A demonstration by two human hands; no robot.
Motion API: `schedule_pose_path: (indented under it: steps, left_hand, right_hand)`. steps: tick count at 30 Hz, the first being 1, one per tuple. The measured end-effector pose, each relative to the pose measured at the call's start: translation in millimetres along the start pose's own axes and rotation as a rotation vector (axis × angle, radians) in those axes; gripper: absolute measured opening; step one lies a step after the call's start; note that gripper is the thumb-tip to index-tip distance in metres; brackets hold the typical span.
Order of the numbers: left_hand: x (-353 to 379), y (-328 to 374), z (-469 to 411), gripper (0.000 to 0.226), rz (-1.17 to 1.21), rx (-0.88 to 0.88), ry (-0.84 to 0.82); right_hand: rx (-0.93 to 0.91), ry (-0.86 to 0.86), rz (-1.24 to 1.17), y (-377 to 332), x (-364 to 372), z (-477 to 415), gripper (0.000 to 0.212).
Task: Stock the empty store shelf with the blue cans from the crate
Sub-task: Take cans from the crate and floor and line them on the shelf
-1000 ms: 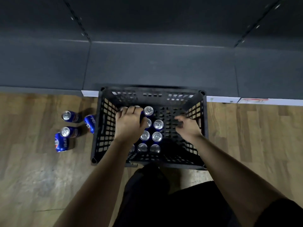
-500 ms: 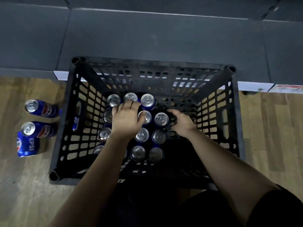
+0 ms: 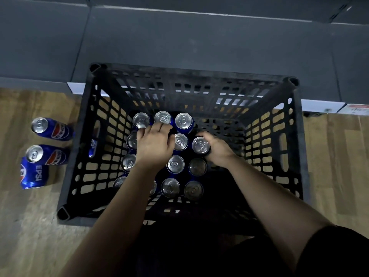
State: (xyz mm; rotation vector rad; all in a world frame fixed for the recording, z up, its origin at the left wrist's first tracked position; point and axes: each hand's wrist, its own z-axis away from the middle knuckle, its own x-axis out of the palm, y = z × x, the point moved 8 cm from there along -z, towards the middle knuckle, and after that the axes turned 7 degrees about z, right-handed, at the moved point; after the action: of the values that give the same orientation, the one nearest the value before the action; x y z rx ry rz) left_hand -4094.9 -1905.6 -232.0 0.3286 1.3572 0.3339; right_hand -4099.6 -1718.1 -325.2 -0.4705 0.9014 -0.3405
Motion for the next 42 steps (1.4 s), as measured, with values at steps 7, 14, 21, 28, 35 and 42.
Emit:
schedule_pose_path:
  steps: [7, 14, 21, 28, 35, 42]
  left_hand:
    - [3, 5, -1, 0.032, -0.005, 0.022, -0.003]
    - [-25, 24, 6, 0.033, 0.004, 0.014, -0.002]
    - [-121, 79, 35, 0.035, -0.02, -0.003, -0.006]
    - [-276, 159, 68, 0.03, -0.033, 0.003, 0.051]
    - [-433, 246, 97, 0.037, -0.013, 0.056, 0.182]
    - [-557, 310, 126, 0.031, -0.042, 0.091, 0.307]
  right_hand:
    - [-0.024, 0.012, -0.056, 7, -9, 1, 0.07]
    - [0.005, 0.041, -0.202, -2, -44, 20, 0.071]
    - [-0.028, 0.005, -0.29, -70, -123, 89, 0.073]
    - [-0.064, -0.02, -0.329, -165, -241, 190, 0.071]
    - [-0.15, 0.016, -0.392, -255, -369, 286, 0.065]
    - [-0.261, 0.009, -0.481, -336, -475, 363, 0.063]
